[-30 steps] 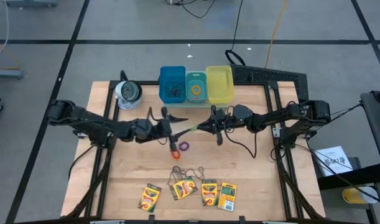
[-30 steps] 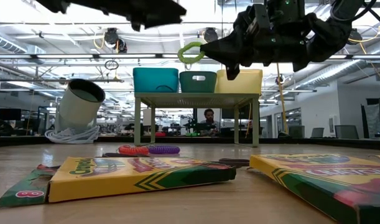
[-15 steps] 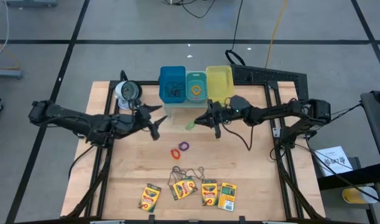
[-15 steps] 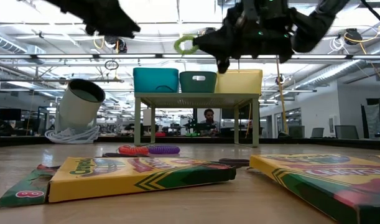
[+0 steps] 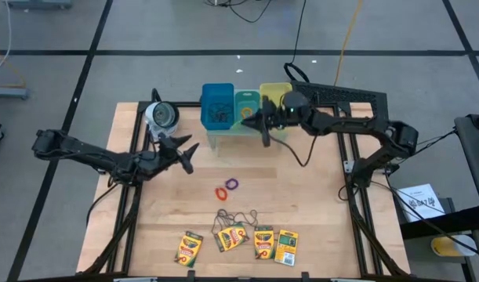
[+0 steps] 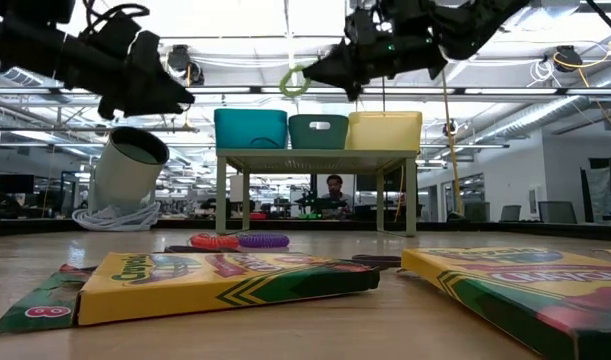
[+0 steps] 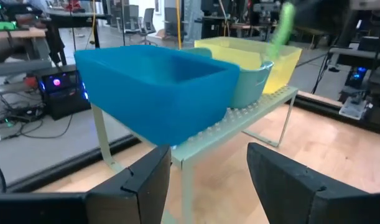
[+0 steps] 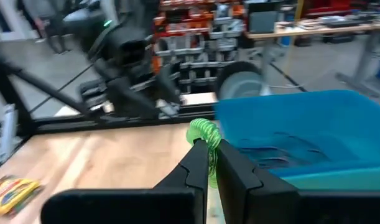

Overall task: Pick & Place Office Desk Supplies
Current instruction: Put the green spring keychain into the green bin on the shelf, then put the purple rubber band into the blue bin on the shelf

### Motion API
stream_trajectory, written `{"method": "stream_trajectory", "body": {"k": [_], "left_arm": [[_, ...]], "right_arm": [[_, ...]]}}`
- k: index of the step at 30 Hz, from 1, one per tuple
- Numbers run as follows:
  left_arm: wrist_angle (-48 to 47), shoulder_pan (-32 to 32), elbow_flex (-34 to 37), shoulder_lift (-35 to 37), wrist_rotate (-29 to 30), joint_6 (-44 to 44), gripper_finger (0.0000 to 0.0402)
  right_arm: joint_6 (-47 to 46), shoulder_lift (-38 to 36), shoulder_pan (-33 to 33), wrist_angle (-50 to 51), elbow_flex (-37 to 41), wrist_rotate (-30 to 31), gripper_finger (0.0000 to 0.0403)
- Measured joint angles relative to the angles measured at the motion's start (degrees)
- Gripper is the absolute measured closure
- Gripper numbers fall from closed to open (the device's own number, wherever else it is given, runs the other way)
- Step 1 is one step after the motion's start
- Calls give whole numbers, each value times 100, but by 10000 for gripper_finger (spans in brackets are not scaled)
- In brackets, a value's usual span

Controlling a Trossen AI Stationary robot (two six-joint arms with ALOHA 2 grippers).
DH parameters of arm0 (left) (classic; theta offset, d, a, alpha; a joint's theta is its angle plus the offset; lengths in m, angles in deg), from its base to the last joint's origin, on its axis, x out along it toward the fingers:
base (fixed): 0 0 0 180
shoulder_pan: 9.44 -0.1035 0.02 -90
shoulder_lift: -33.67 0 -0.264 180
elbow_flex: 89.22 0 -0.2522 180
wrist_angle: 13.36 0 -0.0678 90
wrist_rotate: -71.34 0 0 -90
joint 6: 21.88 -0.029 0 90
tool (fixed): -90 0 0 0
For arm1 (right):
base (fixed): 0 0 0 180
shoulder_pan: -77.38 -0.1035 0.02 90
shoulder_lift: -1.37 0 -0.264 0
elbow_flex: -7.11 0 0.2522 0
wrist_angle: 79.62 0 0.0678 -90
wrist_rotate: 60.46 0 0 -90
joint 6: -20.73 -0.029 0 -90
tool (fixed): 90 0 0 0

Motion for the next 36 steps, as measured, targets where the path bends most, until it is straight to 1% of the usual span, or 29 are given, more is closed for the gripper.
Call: {"method": "stream_trajectory", "body": {"k": [3, 8, 11, 16, 20, 26, 29, 30, 33, 36], "left_arm": [[59, 0, 96, -2, -14, 156, 183], [83, 0, 98, -2, -8, 189, 183], [82, 0, 98, -2, -8, 194, 183], [80, 0, 98, -2, -7, 200, 183], [80, 0, 98, -2, -5, 204, 183], [78, 0, 98, -2, -5, 223, 183], [77, 0, 98, -2, -3, 316, 183], [76, 0, 98, -2, -3, 372, 183], [74, 0, 98, -2, -5, 506, 183], [70, 0, 98, -2, -5, 519, 183]], "right_arm": [[-56, 0, 311, -4, -20, 5, 392], [-74, 0, 719, 164, -20, 584, 392], [-91, 0, 866, 275, -20, 586, 392], [-174, 0, 923, 306, -20, 581, 386], [-84, 0, 915, 305, -20, 578, 357], [-130, 0, 908, 394, -20, 571, 286], [-167, 0, 877, 431, -20, 536, 257], [-155, 0, 852, 431, -20, 518, 250], [2, -72, 755, 465, -20, 121, 235], [173, -207, 555, 421, -20, -95, 230]]}}
